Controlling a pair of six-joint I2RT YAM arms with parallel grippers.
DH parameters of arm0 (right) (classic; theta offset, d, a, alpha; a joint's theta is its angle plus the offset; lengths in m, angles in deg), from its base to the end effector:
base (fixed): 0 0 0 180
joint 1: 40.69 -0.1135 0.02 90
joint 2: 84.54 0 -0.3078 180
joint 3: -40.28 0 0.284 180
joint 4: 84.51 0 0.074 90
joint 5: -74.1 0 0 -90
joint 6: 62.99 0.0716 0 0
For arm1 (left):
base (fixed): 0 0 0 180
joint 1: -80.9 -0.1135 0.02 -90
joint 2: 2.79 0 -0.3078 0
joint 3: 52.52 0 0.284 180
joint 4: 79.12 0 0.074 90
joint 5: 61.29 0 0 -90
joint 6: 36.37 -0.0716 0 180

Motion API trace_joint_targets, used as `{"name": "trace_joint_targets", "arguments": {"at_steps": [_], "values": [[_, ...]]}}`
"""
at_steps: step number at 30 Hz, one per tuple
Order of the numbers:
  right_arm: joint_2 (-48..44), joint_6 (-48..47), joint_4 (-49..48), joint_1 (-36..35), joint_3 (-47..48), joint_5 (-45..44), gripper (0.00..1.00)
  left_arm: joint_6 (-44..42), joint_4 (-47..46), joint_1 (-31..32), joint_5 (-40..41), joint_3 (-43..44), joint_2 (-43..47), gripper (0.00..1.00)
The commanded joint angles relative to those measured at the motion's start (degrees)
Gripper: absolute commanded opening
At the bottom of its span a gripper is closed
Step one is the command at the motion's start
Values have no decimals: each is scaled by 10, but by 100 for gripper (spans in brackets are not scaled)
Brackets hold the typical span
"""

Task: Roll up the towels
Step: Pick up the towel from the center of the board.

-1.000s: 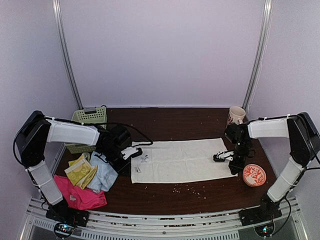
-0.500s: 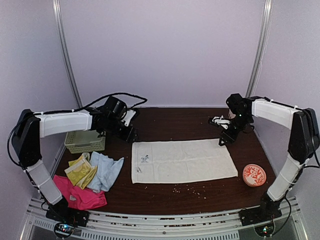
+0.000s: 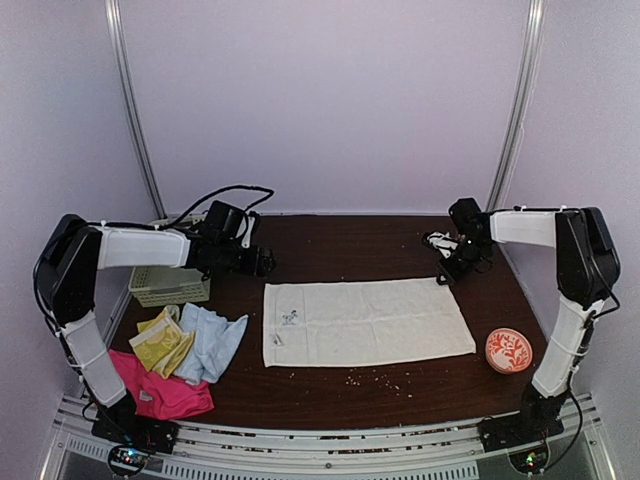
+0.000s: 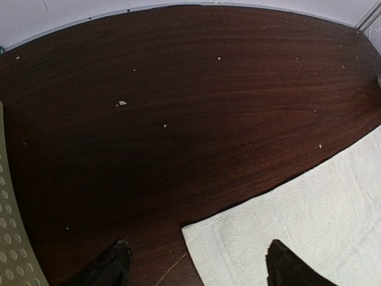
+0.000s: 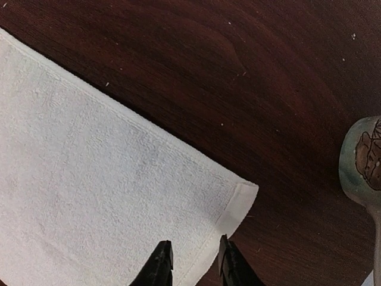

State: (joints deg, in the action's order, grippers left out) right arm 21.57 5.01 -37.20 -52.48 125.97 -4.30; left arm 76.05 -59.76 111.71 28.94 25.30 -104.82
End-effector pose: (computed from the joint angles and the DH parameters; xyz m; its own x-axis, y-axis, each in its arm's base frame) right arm 0.4143 0.1012 0.1767 -0.7370 -0.5287 -0.4211 -0.5941 0.8038 0.0306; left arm 0.3855 -0.2296 0.1977 -0.7416 -0.0018 -0.6708 0.2454 0.9300 -0.2738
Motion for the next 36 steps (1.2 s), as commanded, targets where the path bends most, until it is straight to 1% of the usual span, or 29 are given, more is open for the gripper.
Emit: {"name": "trace_joint_targets", "arguments": {"at_steps": [1, 4, 6, 8, 9, 10, 12, 15, 18, 19, 20, 22, 25, 29, 32, 33, 35, 36], "values": [[19, 17, -47, 1, -12, -44, 28, -5, -29, -1, -18, 23, -23, 73], [32, 16, -49, 1, -13, -51, 28, -4, -64, -1, -43, 2, -19, 65], [38, 20, -59, 2, -18, -61, 27, -4, -55, -1, -58, 12, -31, 56], [42, 23, -66, 2, -22, -70, 26, -7, -35, -1, -71, 30, -50, 44], [45, 25, -66, 2, -23, -76, 25, -7, -27, -1, -73, 36, -58, 39], [46, 26, -68, 3, -25, -82, 25, -6, -24, -1, -75, 39, -64, 37], [49, 27, -70, 3, -30, -96, 25, -5, -24, -1, -78, 39, -68, 36], [47, 26, -66, 3, -33, -102, 24, -12, -25, -1, -77, 36, -65, 39], [9, 23, -57, 3, -29, -61, 26, -27, -23, -1, -43, 33, -43, 44], [-9, 14, -53, 3, -26, -31, 28, -31, -29, -1, -20, 27, -26, 47], [-24, 10, -49, 3, -22, -10, 30, -37, -36, -1, 13, 20, -2, 52], [-45, 14, -49, 3, -11, 0, 34, -57, -36, -2, 44, 21, 18, 62], [-45, 19, -36, 4, 12, 0, 36, -86, 16, -8, 47, 74, 11, 67], [-28, 10, -18, 4, 60, 6, 35, -104, 82, -27, 8, 118, -7, 64], [-15, 0, -1, 5, 114, 46, 35, -85, 94, -54, -52, 119, -26, 61], [-10, 1, -2, 5, 125, 58, 36, -76, 96, -62, -77, 119, -36, 59], [6, 0, 12, 4, 145, 86, 37, -61, 113, -76, -123, 128, -64, 46], [17, -8, 28, 4, 157, 96, 37, -64, 142, -78, -145, 140, -91, 43]]}}
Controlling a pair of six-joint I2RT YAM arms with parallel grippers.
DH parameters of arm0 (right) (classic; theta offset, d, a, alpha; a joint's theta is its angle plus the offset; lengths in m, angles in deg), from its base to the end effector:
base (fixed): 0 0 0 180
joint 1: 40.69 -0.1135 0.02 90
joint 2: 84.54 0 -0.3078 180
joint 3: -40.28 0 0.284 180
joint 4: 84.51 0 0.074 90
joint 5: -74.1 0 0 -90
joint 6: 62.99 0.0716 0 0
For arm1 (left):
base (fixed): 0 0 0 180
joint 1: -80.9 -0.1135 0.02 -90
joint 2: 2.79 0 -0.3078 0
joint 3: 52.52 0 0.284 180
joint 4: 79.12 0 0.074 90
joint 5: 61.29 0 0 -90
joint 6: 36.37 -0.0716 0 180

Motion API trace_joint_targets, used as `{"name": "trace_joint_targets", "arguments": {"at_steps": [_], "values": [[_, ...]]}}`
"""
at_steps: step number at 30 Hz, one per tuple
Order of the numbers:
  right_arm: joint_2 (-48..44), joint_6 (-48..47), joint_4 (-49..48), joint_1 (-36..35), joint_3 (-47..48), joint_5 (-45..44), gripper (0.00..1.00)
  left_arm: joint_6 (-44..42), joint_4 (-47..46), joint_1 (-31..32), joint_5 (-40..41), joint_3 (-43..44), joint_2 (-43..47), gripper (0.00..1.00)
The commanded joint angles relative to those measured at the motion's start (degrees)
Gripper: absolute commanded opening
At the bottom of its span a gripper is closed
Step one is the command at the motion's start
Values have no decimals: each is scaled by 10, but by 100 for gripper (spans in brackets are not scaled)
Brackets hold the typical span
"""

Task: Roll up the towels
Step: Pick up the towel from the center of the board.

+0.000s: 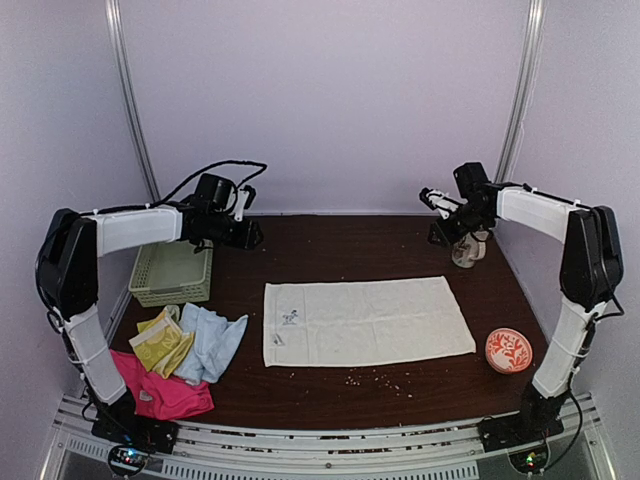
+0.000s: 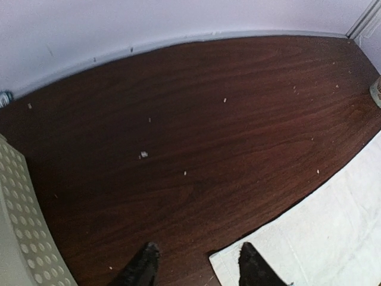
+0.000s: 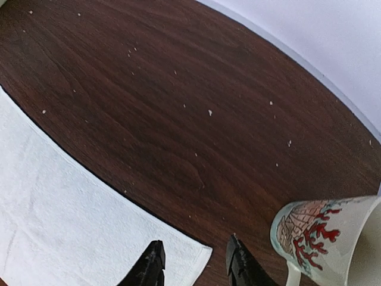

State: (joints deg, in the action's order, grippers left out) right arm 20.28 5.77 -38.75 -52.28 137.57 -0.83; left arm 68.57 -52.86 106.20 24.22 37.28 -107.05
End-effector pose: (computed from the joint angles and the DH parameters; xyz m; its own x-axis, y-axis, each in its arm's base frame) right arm 0.4526 0.1118 0.2591 -0.6065 -0.4815 -0.6327 -0.6072 0.7942 -0.0223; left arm 0.4325 -0.2106 0.2461 -0.6935 0.0435 -0.7191 0.3114 0.9182 -0.2447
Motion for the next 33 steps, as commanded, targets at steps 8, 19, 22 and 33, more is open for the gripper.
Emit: {"name": "trace_joint_targets", "arguments": {"at_steps": [8, 19, 22, 33], "values": [[65, -56, 108, 1, 75, 70, 37, 6, 117, -23, -82, 50, -107, 48], [58, -47, 101, -3, 50, 81, 38, 2, 198, 40, 33, 160, -189, 48], [61, -46, 100, -2, 48, 83, 38, 10, 210, 48, 29, 169, -201, 45], [72, -46, 105, -7, 57, 87, 38, 13, 229, 57, 36, 173, -224, 39]]}}
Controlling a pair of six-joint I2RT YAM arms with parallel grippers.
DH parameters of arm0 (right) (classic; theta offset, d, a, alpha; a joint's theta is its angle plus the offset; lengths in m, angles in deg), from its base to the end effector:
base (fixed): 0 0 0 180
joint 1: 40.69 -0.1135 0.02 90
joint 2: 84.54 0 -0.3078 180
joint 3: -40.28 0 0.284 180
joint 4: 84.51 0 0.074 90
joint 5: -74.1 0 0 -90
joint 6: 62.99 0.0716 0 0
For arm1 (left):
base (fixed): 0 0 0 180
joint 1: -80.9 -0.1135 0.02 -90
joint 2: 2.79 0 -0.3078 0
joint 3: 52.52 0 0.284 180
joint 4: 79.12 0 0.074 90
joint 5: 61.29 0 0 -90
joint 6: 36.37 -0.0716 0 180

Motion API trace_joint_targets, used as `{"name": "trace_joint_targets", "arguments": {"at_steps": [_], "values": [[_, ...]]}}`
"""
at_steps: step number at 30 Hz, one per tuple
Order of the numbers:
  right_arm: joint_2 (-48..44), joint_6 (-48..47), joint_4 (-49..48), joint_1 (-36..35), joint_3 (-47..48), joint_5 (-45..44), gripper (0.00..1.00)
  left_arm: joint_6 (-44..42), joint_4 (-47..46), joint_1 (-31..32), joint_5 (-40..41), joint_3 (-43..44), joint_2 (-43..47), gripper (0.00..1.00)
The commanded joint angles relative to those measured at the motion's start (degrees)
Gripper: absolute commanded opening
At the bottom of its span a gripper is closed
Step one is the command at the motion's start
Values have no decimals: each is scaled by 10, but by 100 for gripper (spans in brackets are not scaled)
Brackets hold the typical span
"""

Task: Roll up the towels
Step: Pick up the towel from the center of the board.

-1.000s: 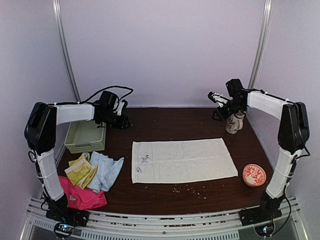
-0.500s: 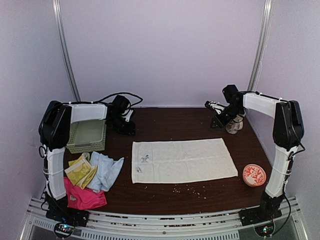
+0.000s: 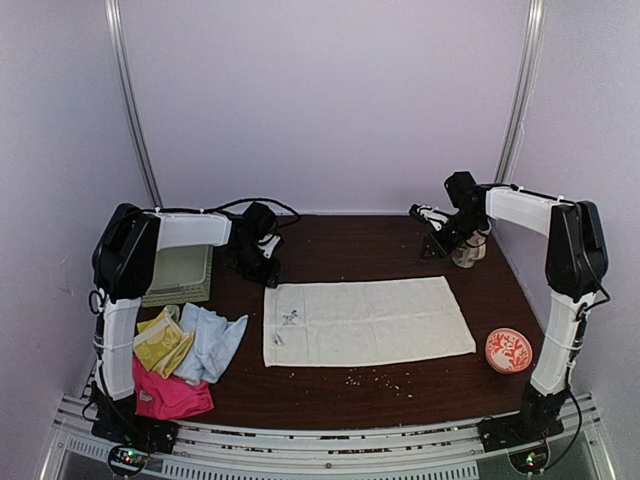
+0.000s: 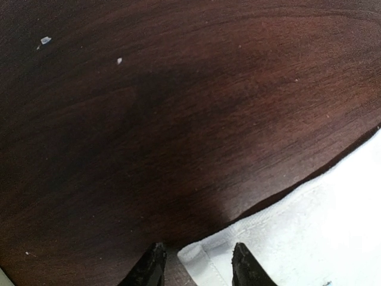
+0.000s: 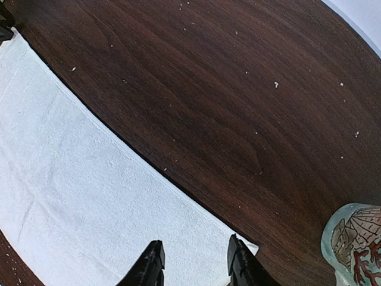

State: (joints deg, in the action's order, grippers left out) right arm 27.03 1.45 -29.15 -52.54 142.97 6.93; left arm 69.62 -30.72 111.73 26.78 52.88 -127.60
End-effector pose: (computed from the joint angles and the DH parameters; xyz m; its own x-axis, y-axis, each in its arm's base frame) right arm 0.4588 0.1246 0.2298 -0.6423 -0.5411 -0.5428 -0.6999 0.7027 0.1277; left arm 0.4440 -0.2678 0.1371 -0.9084 0.2216 -0.3545 0.2839 0.9495 -0.1340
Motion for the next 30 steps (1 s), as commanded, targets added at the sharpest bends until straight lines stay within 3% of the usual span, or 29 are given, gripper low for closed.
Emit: {"name": "trace_joint_targets", "arguments": {"at_steps": [1, 9, 20, 25, 30], "values": [[5, -4, 9, -5, 3, 9, 38, 3, 8, 3, 10, 17, -19, 38], [4, -6, 6, -8, -9, 6, 38, 0, 9, 10, 10, 17, -21, 30], [4, -2, 1, -10, -18, -19, 38, -3, 15, 13, 59, 11, -12, 0], [4, 19, -28, -9, -30, -107, 37, -10, 19, -5, 102, -12, 20, 0], [32, 27, -13, -7, -7, -138, 37, -22, 10, -14, 90, -22, 31, 0]]}}
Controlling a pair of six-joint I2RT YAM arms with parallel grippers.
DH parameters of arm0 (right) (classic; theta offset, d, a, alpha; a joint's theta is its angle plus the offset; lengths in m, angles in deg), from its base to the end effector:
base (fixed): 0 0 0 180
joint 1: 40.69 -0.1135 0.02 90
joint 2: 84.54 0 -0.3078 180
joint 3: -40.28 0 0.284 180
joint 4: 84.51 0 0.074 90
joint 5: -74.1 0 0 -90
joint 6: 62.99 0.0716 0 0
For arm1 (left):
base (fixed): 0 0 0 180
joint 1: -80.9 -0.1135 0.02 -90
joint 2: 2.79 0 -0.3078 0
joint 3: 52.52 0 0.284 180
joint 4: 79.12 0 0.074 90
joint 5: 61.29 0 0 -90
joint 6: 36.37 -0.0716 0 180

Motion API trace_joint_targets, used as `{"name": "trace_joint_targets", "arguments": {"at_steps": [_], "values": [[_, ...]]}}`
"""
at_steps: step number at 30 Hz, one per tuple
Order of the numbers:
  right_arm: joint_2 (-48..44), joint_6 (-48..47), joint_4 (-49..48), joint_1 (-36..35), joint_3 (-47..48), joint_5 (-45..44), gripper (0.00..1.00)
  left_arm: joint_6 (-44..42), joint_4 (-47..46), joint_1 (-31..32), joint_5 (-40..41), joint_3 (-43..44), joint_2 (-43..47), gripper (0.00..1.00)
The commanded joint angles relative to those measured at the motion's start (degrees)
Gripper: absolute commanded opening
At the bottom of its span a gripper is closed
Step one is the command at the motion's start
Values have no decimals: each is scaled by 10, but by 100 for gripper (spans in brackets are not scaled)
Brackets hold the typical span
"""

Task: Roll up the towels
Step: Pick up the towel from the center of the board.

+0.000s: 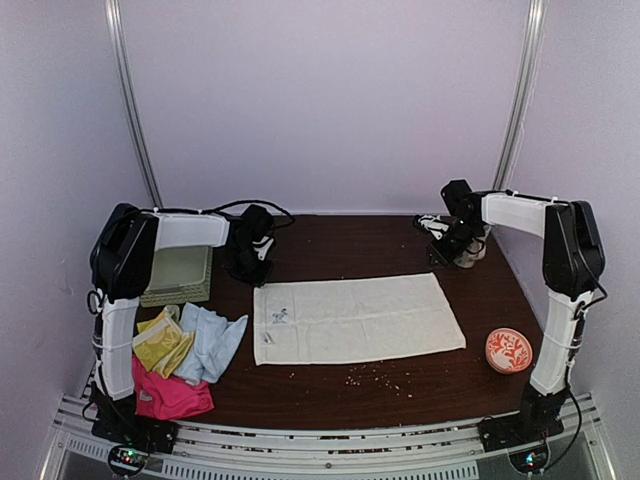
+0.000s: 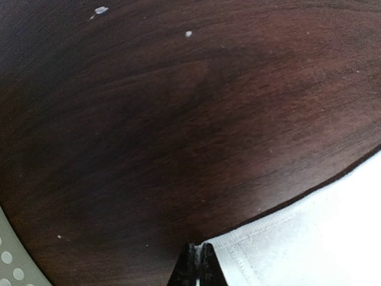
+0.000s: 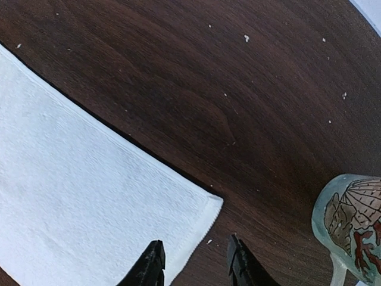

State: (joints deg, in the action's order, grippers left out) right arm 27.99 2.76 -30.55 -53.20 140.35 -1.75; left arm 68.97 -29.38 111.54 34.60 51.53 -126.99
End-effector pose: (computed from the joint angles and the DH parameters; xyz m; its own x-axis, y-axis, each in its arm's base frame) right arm 0.4576 0.1195 0.2051 -0.6903 -0.5611 -0.4568 -0.6460 0.7623 0.0400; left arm 0.4422 -0.2534 0.1339 -0.9052 0.2304 -0.3571 0.2459 0.9693 0.0020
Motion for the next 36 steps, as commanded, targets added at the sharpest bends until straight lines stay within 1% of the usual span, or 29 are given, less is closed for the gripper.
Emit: {"name": "trace_joint_targets", "arguments": {"at_steps": [1, 5, 15, 22, 29, 36], "values": [[30, 14, 4, 0, 25, -53, 37, -17, -6, -12, 1, -7, 24, 0], [60, 15, 22, -1, 43, -57, 38, -17, -15, -12, -24, -4, 21, 0], [94, 18, 28, 0, 65, -62, 40, -23, -20, -12, -25, -9, 17, 0], [124, 27, 38, -1, 97, -44, 40, -25, -24, -12, -28, -10, 13, 0], [151, 31, 51, -1, 123, -40, 37, -27, -26, -12, -25, -12, 9, 0], [156, 32, 54, -1, 118, -49, 35, -29, -26, -11, -21, -10, 6, 0]]}}
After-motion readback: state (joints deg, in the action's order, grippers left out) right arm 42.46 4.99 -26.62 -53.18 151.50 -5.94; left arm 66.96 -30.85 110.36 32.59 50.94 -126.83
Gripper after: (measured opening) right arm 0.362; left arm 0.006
